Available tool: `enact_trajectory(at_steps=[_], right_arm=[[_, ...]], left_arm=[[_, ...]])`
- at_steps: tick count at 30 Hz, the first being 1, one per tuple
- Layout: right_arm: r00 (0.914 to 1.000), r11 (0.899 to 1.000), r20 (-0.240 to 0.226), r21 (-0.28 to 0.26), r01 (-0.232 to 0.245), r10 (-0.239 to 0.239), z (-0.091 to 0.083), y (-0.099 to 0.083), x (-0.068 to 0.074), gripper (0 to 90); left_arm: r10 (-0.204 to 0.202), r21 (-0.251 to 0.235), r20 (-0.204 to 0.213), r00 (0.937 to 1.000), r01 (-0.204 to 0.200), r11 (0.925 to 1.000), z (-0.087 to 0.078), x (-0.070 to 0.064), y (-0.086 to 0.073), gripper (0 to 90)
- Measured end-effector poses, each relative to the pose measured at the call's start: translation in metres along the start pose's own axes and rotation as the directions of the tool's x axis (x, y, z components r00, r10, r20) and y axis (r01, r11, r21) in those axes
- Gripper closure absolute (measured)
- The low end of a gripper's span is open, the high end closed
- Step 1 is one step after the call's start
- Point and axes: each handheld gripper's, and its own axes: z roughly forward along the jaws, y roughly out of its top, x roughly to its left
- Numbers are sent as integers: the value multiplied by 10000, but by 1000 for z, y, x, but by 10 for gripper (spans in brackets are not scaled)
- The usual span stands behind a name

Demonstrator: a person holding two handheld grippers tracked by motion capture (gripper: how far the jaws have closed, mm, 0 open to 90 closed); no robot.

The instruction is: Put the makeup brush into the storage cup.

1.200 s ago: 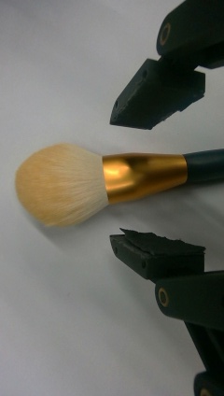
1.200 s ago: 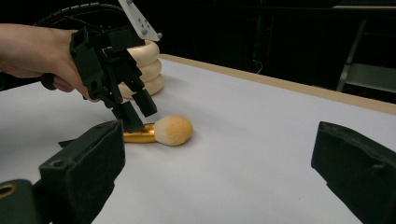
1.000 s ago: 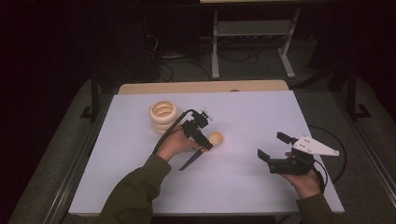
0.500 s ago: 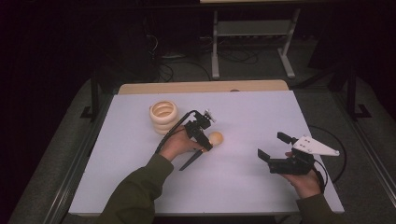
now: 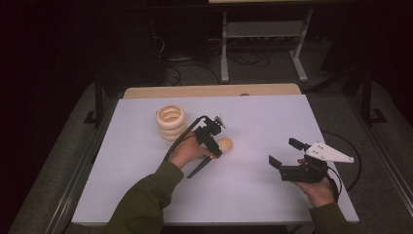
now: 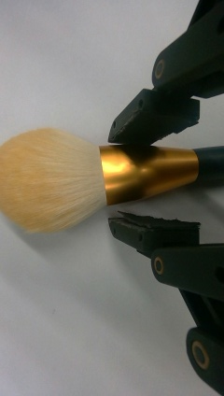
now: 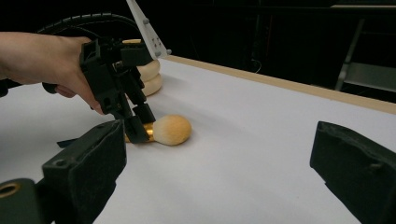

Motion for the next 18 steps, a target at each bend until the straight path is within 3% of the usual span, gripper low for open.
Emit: enact_trajectory(at_steps=[18], right_arm=[[10000,10000,8,9,-22,22,0,0,0,33]], left_arm=[[141,138,-361,9992,-136,9998,1,-2,2,596]])
